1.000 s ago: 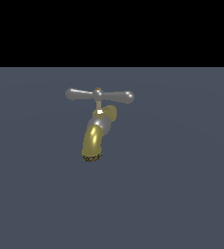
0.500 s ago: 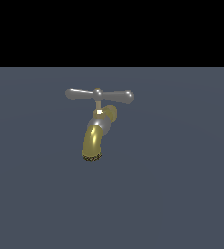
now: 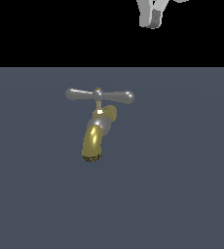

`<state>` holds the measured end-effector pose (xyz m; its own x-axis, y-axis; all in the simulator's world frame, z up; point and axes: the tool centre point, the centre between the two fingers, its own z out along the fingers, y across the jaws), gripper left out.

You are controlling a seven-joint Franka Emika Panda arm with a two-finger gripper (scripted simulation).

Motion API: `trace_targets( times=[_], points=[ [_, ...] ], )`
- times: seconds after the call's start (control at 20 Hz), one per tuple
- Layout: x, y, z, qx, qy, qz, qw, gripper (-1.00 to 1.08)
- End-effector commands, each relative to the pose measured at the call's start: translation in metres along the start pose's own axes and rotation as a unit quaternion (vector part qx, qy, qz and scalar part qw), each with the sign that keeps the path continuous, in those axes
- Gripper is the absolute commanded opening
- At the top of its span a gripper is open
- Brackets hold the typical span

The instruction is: Turn on the faucet by rotating a designated handle.

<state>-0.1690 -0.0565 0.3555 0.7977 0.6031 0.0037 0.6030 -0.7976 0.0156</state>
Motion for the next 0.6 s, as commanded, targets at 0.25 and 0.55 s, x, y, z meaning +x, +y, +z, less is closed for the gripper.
trace_targets(
  times=[0.25,0.55],
  points=[
    [0.02,0.022,0.041,0.001,0.0,-0.09,0.996,-1.0],
    [0.038,0.037,0.072,0.002,-0.001,-0.158,0.9874,-1.0]
  ],
)
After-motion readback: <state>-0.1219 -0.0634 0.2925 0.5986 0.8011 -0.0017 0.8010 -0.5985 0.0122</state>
